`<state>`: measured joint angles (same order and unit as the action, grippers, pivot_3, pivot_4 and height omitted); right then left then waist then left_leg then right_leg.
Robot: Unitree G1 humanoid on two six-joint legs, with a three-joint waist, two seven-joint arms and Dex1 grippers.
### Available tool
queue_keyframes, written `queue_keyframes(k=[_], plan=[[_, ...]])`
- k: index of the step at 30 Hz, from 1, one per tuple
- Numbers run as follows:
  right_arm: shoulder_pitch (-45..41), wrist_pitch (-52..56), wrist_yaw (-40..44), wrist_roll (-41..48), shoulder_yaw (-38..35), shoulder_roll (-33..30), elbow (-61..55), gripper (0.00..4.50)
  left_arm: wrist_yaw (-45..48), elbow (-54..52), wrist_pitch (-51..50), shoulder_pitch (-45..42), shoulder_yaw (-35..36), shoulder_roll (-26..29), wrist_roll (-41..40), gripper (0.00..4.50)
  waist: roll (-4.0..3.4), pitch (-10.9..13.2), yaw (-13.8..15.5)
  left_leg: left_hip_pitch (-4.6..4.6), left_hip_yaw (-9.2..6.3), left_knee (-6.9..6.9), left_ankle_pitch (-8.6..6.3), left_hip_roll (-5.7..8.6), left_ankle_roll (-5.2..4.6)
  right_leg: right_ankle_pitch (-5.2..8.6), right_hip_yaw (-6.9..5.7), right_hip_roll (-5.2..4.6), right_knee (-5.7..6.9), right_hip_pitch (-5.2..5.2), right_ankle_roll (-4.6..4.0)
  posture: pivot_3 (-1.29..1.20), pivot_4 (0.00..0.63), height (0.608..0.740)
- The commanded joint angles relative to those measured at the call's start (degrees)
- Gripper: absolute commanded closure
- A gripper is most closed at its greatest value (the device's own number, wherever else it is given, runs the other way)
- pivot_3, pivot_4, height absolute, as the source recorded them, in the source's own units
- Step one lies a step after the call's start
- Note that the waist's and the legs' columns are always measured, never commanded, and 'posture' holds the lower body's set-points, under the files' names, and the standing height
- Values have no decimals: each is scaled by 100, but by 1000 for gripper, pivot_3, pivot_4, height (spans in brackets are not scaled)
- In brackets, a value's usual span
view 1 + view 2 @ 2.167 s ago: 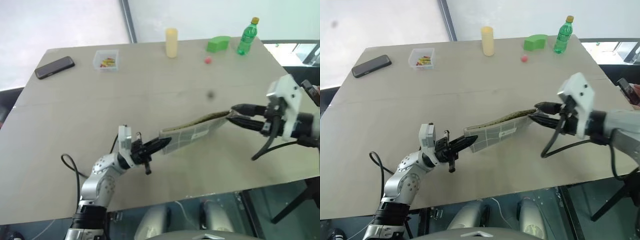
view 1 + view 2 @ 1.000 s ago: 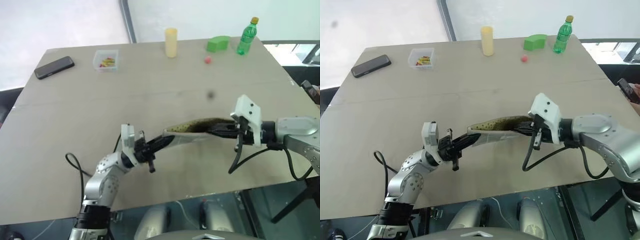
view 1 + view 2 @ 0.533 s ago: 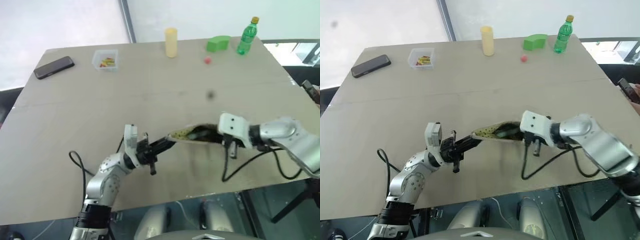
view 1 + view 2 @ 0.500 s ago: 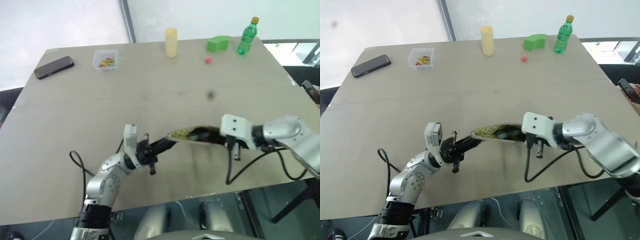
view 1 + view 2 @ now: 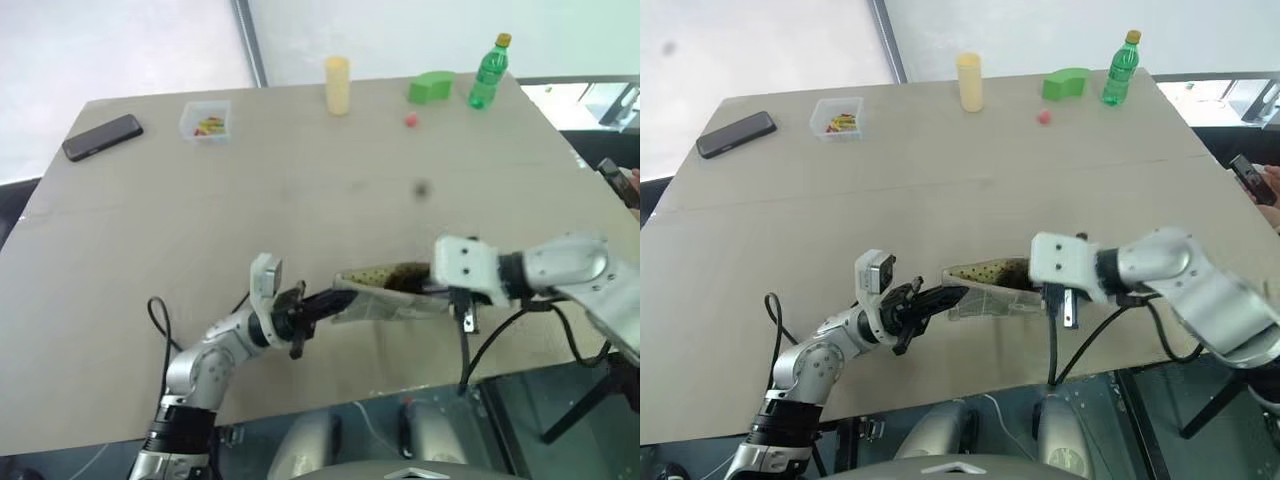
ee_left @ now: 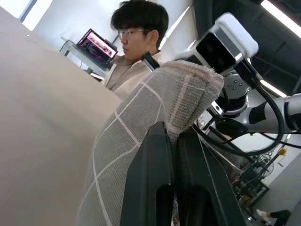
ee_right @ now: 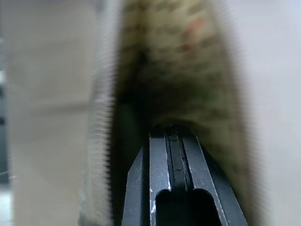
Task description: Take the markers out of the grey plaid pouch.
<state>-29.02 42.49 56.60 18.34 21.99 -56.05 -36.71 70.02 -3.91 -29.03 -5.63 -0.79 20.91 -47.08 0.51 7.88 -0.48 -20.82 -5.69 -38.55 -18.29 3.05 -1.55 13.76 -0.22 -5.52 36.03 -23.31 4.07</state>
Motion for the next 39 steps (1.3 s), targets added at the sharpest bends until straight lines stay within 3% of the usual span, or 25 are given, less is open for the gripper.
queue_keyframes(k=[1, 3, 4, 22, 28, 35, 39], plan=[[45, -344, -24, -493, 121, -36, 26, 3513, 160, -107, 237, 149, -27, 23, 149, 4500, 0, 0, -1, 2, 0, 0, 0, 0, 0, 0, 0, -1, 0, 1, 0, 0, 150, 740], [73, -418, -141, -713, 152, 17, 5, 2863, 191, -116, 320, 230, -25, 39, 242, 4500, 0, 0, -1, 2, 0, -1, 0, 0, 0, 0, 0, -1, 1, 1, 0, 0, 150, 740], [71, -525, -181, -841, 173, 54, 7, 2317, 191, -96, 373, 274, -15, 37, 293, 4500, 0, 0, -1, 3, -1, -1, 0, 0, 0, 0, 0, 0, 1, 2, 0, 0, 150, 740], [-87, -1437, 359, -2736, 967, 158, 365, 2317, 321, 185, 771, 362, 150, 47, 461, 4500, -1, -1, -14, 6, 0, -2, 0, -2, 0, 0, 1, 2, 6, 2, 0, 0, 150, 740], [-209, -1659, 253, -3396, 1333, 688, 940, 2317, 322, 209, 762, 347, 133, 14, 459, 4500, -1, -2, -25, 10, 0, -4, 1, -3, 1, 0, 1, 3, 13, 2, 0, 0, 150, 740], [-203, -1944, -521, -4042, 1514, 1923, 2042, 2317, 313, 208, 786, 338, 117, -55, 473, 4500, 11, -22, -48, 24, 6, -9, 2, -5, 3, 0, 9, 8, 28, 2, 0, 0, 150, 740], [-40, -2188, -791, -4175, 1364, 2196, 2344, 3515, 288, 187, 817, 364, 123, -87, 491, 4500, 14, -27, -39, 27, 6, -16, 4, -7, 8, 0, 11, 10, 41, 1, -1, 0, 150, 740]])
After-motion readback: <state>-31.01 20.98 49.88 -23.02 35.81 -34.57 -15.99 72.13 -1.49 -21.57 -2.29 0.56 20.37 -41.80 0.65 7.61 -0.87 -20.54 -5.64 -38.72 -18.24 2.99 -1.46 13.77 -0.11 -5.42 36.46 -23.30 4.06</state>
